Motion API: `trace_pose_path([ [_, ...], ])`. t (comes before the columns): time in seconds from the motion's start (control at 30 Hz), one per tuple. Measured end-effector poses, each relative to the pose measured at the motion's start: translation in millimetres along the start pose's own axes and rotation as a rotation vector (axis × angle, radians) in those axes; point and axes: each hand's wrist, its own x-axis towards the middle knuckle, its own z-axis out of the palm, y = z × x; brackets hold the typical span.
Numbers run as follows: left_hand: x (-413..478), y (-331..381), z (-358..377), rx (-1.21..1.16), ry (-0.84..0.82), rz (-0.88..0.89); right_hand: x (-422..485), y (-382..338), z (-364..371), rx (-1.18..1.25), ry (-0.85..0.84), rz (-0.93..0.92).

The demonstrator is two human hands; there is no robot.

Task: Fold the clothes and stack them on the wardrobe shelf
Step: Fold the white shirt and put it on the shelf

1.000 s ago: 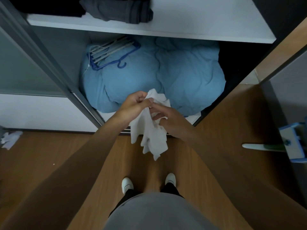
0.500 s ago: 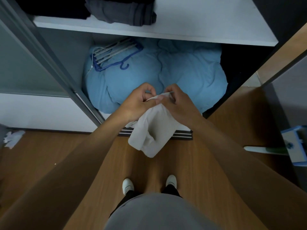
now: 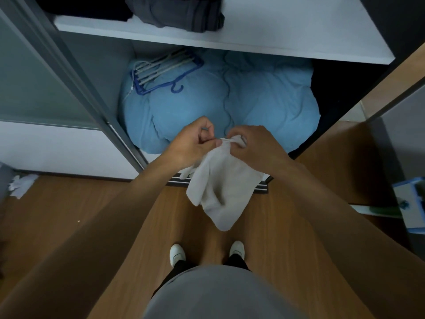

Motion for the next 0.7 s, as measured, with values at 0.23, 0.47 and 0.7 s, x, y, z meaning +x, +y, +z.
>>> trace_pose_path([
  [0.23,-17.4,-40.5,1.8,0.209,-0.108,0.012,-1.1,-6.2,-3.1,0.100,0.141,0.076],
  [0.47,-18.3,-70.9,15.5,0.333,-0.120,-0.065,-10.4,-7.0,-6.9,0.173,0.084,0.013],
  [0.7,-20.4,-89.6,22.3,0.676,0.099,0.078,-13.3,-8.2,-9.3,0.268,0.132,0.055],
])
